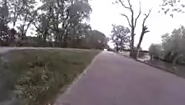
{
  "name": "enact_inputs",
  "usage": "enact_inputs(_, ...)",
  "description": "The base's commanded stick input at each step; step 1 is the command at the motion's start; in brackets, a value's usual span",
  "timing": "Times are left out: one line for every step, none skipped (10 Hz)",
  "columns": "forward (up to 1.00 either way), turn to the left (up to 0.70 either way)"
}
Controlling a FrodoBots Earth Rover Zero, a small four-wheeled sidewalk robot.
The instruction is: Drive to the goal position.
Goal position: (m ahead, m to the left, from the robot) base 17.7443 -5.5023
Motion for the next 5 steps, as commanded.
enact_inputs(1.0, -0.13)
enact_inputs(1.0, -0.33)
enact_inputs(1.0, -0.4)
enact_inputs(1.0, -0.18)
enact_inputs(1.0, 0.0)
